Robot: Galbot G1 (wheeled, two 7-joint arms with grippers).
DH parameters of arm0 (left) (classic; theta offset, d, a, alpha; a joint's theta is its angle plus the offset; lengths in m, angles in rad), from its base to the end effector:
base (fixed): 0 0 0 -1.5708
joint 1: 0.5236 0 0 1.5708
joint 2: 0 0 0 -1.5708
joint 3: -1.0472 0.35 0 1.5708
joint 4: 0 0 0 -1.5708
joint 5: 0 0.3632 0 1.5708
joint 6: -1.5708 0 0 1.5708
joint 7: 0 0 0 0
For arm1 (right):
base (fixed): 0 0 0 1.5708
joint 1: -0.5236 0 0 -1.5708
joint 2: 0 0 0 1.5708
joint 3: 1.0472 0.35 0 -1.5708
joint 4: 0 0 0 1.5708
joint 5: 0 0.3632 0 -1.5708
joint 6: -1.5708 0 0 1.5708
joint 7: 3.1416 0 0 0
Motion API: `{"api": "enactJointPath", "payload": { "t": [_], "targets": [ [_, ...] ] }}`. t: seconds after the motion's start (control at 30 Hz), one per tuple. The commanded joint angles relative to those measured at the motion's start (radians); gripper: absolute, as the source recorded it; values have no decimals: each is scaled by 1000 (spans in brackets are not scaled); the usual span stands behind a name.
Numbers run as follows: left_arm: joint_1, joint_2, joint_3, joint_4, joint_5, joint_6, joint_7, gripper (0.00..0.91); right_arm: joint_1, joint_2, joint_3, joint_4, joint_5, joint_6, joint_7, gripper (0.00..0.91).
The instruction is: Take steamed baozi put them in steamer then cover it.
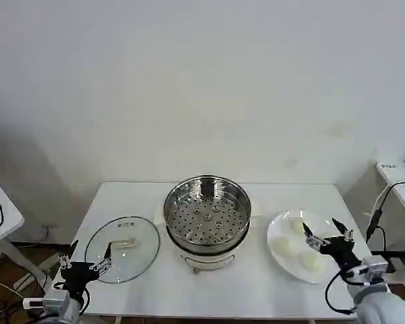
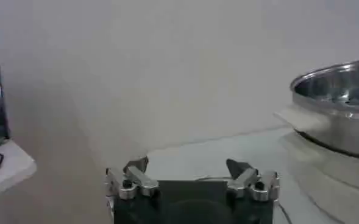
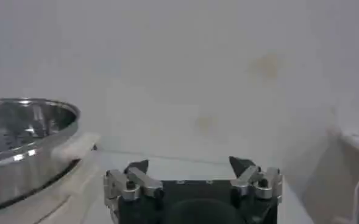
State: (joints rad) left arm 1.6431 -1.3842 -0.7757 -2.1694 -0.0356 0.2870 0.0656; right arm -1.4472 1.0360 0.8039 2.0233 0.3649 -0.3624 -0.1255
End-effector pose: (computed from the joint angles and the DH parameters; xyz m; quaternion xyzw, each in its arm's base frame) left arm 0.1681 0.1005 -0.2698 0.0370 -0.9838 -0.1163 0.1317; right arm 0.2430 -0.1752 -0.2313 0.0380 -0.9860 0.1061 0.1230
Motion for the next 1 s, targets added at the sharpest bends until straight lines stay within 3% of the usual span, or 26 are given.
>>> {"api": "enactJointPath", "payload": {
  "t": [0.03,0.13,0.27,0.3,0.33,0.4,0.47,0.5,0.67,0.7,0.9,1.0],
  "targets": [
    [0,0,0,0,6,1,0,907,44,-52,32,-21,-45,-41,-20,907],
    [-2,0,1,12,9,0,-2,907,109,-173,26,-88,-124,-56,-118,907],
    [-3,-6,3,18,10,6,-10,907,239,-323,-56,-189,-273,-50,-195,907],
    [-1,-7,5,16,9,6,-10,907,301,-368,-96,-230,-344,-39,-328,907],
    [0,-8,5,15,9,6,-10,907,323,-388,-116,-248,-359,-38,-369,907],
    [0,-11,4,14,10,6,-11,907,423,-436,-196,-297,-425,-29,-522,907],
    [0,-11,2,11,10,6,-10,907,482,-458,-252,-326,-479,-17,-628,907],
    [0,-12,0,8,10,7,-10,907,522,-471,-279,-338,-506,-9,-725,907],
    [3,-11,-6,2,11,8,-14,907,795,-512,-492,-430,-686,65,-946,907],
    [5,-10,-9,-3,11,10,-14,907,873,-510,-558,-462,-717,72,-1026,907],
    [8,-10,-15,-17,11,12,-8,907,1151,-484,-880,-599,-754,106,-1134,907],
    [12,-10,-13,-19,12,12,-8,907,1224,-453,-1007,-679,-762,180,-1185,907]
  ]
}}
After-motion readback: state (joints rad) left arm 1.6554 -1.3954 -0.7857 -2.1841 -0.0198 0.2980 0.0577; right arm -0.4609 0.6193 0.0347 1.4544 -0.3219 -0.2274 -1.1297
